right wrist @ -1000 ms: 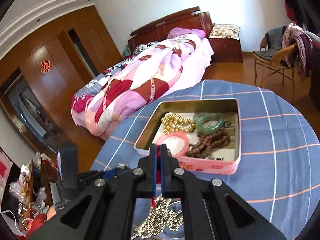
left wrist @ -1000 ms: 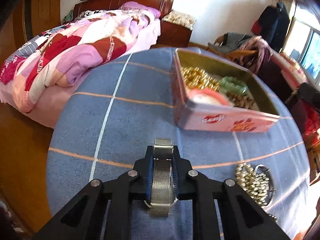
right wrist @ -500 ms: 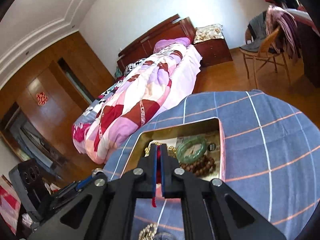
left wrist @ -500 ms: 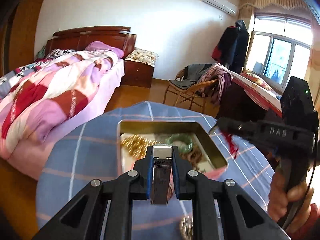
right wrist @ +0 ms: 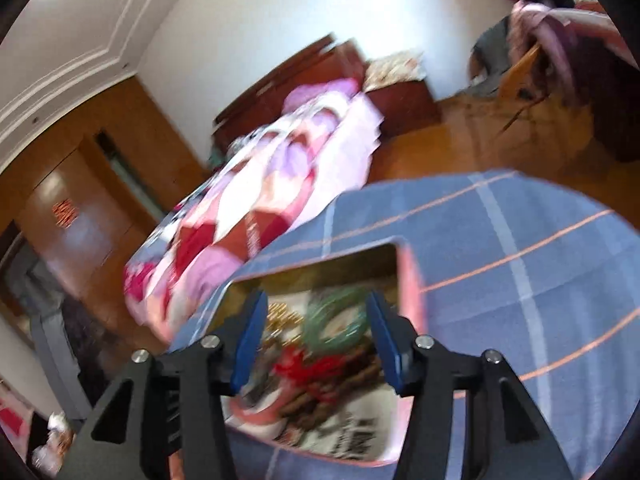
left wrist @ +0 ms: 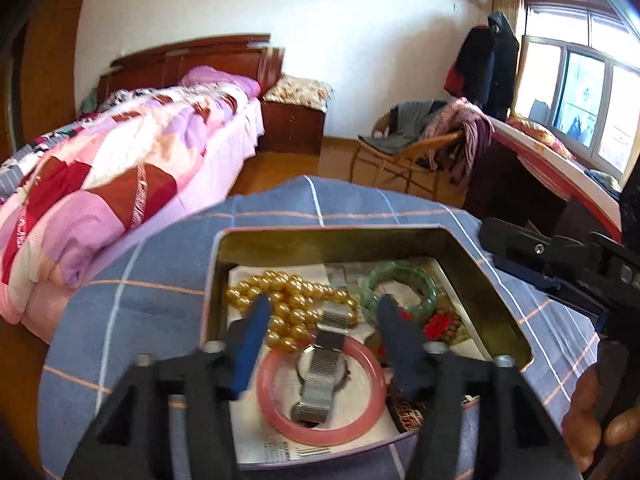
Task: Organize jewelry
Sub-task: 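Carry the watch into the tin with the left tool while the right tool drops the red string in, then move both open tools back over the pearl and gold bead necklaces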
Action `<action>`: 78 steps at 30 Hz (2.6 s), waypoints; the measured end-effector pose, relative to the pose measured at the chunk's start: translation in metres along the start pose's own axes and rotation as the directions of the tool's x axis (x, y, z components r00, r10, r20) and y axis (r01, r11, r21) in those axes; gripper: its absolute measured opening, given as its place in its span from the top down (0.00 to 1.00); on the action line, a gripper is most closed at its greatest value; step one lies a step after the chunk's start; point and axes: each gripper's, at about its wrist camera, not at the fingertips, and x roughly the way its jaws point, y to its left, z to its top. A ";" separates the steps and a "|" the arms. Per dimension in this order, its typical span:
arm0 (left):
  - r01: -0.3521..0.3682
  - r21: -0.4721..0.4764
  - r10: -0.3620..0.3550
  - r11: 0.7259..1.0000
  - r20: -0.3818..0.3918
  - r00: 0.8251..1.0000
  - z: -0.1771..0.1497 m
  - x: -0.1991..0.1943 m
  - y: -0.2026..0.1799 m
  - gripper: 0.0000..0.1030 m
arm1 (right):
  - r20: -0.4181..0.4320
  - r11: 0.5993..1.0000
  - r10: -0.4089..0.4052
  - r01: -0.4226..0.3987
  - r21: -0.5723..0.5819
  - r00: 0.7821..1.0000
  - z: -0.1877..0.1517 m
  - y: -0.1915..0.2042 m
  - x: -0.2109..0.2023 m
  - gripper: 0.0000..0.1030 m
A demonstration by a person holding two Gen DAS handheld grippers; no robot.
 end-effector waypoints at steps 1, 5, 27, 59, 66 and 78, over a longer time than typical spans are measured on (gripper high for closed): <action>-0.005 0.002 0.005 1.000 0.015 1.000 0.000 -0.002 -0.001 0.38 | 0.004 1.000 -0.023 0.023 0.004 1.000 0.000 -0.002 -0.001 0.42; -0.003 0.005 0.003 1.000 0.029 1.000 0.000 -0.002 -0.003 0.37 | -0.002 0.996 -0.089 0.089 -0.011 0.996 0.000 -0.002 -0.001 0.42; -0.103 -0.084 0.102 0.991 -0.017 0.995 -0.041 -0.070 0.000 0.36 | 0.071 0.909 -0.343 0.350 -0.226 0.937 -0.039 0.047 -0.053 0.22; -0.155 -0.043 0.152 0.987 -0.059 0.987 -0.091 -0.127 -0.020 0.36 | 0.056 0.906 -0.323 0.325 -0.270 0.945 -0.094 0.077 -0.106 0.18; -0.148 -0.046 0.145 0.988 -0.068 0.987 -0.093 -0.127 -0.018 0.36 | 0.053 0.901 -0.332 0.333 -0.278 0.942 -0.100 0.077 -0.106 0.18; -0.127 -0.013 0.124 0.992 -0.124 0.984 -0.102 -0.118 -0.014 0.36 | 0.040 0.901 -0.355 0.354 -0.253 0.934 -0.101 0.055 -0.115 0.18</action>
